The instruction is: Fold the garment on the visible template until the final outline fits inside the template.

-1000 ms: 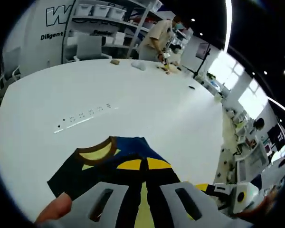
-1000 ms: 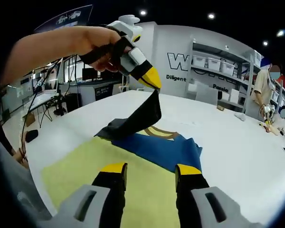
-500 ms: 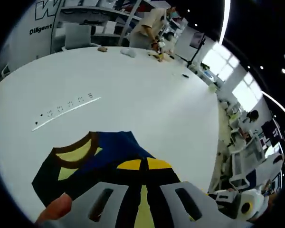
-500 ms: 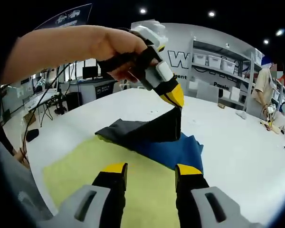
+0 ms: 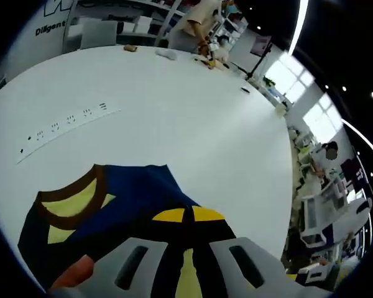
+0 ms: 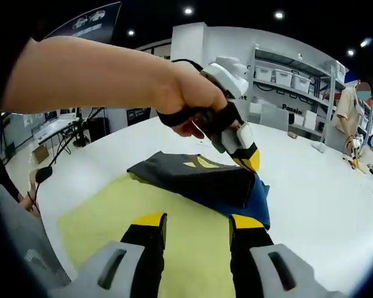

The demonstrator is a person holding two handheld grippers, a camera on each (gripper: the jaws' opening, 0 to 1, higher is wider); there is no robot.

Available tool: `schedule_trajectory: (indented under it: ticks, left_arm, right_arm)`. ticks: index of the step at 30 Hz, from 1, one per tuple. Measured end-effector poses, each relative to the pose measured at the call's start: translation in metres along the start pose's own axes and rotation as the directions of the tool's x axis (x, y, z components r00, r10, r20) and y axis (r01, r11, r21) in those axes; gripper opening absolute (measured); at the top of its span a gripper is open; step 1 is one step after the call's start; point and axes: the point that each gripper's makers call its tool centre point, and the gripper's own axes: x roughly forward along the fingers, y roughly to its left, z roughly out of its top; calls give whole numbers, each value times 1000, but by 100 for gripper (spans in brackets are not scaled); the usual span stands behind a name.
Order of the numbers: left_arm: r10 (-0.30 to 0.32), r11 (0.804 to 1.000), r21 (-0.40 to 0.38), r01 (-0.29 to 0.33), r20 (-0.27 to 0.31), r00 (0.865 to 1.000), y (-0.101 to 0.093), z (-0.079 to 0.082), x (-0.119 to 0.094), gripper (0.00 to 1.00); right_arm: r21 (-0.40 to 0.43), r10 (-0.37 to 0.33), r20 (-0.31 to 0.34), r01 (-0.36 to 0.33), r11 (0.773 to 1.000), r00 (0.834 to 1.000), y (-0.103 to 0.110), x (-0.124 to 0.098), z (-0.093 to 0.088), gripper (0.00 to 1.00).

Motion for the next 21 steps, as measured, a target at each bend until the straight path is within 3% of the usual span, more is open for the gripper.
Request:
schedule_trajectory:
  ticks: [6, 12, 21]
  left_arm:
    - [-34, 999, 26, 34, 5, 999, -7, -5, 16, 4]
    - [-45, 999, 30, 44, 41, 998, -7, -1, 12, 3]
    - [1, 1000, -20, 0, 82, 997, 26, -4, -13, 3]
  right_arm:
    - [6, -2, -2, 2, 1000, 1000, -2, 0, -1, 38]
    - [3, 4, -6, -4, 1000, 1000, 0, 1, -1, 38]
    - [-2, 9, -8, -9, 1000, 1000, 1, 2, -1, 38]
